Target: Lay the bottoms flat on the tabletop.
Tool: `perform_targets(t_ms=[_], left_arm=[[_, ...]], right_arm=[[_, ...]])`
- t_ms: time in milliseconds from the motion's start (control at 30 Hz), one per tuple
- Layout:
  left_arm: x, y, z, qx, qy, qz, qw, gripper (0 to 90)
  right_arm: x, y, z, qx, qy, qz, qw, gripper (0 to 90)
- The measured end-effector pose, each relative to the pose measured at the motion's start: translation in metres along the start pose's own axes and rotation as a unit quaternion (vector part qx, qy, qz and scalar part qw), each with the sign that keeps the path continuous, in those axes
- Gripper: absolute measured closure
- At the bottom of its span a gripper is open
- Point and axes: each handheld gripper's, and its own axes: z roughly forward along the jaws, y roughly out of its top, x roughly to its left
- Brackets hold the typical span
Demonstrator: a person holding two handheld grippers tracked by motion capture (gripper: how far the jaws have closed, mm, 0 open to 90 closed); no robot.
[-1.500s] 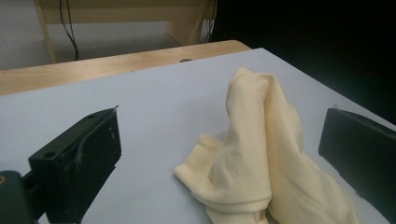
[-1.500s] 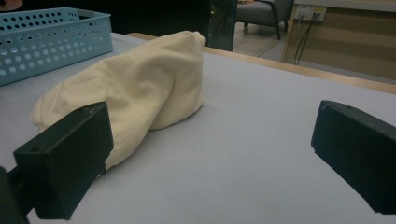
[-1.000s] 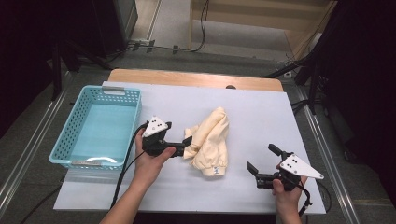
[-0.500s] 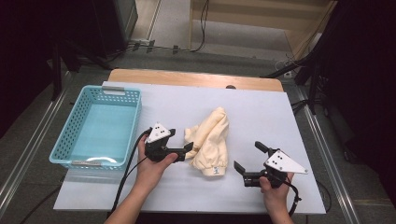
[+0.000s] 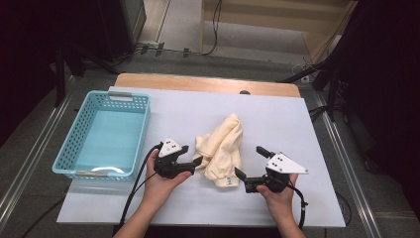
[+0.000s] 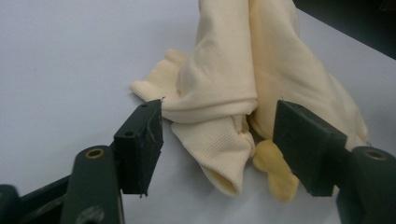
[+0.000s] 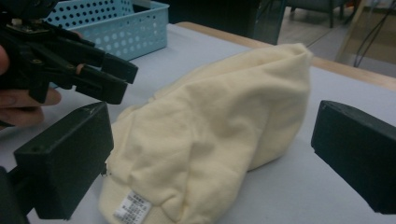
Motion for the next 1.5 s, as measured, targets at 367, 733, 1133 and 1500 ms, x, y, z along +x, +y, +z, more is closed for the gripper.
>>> perform_targets(t_ms=[367,733,1133,1500], left_arm=[[-0.001,-0.009,0.006,0.025,-0.005,0.002,0.9997,47.3],[-0.005,-0.015,0.016,0.054,0.007,0.012,0.9984,57.8],[-0.007,-0.016,0.02,0.082,-0.005,0.017,0.9965,81.6],[-0.009,-0.015,0.014,0.076,-0.023,0.035,0.9962,83.1]], right_arm=[[0.02,-0.011,0.025,0.062,0.04,-0.008,0.9973,1.5],[0.036,-0.02,0.038,0.081,0.008,-0.013,0.9966,20.6],[0.03,-0.022,0.037,0.095,-0.008,-0.009,0.9954,79.7],[0.005,-0.011,0.006,0.051,-0.021,0.006,0.9984,86.3]])
